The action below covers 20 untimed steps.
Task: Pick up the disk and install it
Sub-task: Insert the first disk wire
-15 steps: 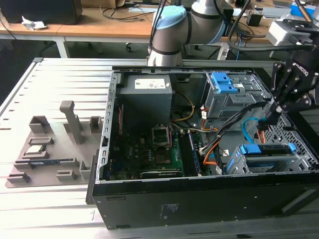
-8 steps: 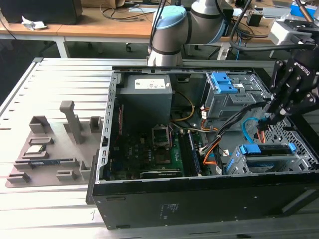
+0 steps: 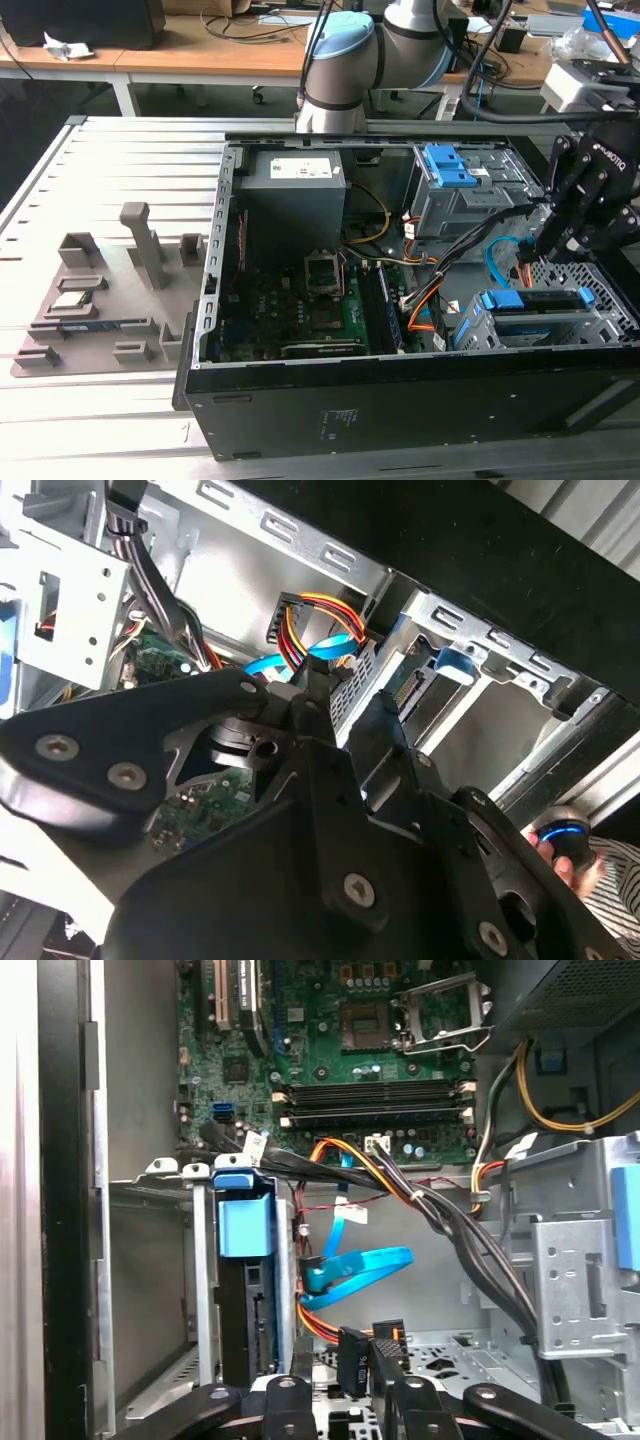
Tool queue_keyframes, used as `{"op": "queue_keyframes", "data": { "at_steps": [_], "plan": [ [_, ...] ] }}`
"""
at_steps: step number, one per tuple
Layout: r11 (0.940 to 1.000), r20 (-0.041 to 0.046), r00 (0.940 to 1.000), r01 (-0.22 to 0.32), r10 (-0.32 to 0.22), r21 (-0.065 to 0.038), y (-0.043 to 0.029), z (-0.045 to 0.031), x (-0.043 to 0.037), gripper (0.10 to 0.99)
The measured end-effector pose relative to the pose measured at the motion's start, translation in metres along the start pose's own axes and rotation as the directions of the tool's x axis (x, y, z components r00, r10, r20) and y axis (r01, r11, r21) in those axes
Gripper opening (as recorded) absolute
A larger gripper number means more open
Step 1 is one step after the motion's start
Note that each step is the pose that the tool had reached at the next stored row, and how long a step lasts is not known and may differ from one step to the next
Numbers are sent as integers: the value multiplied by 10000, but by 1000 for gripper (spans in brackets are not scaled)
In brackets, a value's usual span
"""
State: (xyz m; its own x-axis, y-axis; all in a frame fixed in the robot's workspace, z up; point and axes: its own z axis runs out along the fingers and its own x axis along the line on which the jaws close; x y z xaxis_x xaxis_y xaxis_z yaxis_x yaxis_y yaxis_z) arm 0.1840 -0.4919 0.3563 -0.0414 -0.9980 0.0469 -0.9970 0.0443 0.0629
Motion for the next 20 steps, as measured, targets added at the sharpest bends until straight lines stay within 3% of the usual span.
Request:
{"op": "queue_keyframes", "data": {
  "at_steps": [5,6,7,13,20],
  "plan": [
    [10000,-4,10000,-1,1,0,0,0,0,349],
    [10000,-5,10000,-1,1,0,0,0,1,216],
    [10000,-6,10000,-1,1,0,0,0,1,169],
    [10000,-10,10000,-1,1,0,-1,2,14,169],
    [10000,-35,10000,-2,2,1,-9,17,179,169]
  ]
}}
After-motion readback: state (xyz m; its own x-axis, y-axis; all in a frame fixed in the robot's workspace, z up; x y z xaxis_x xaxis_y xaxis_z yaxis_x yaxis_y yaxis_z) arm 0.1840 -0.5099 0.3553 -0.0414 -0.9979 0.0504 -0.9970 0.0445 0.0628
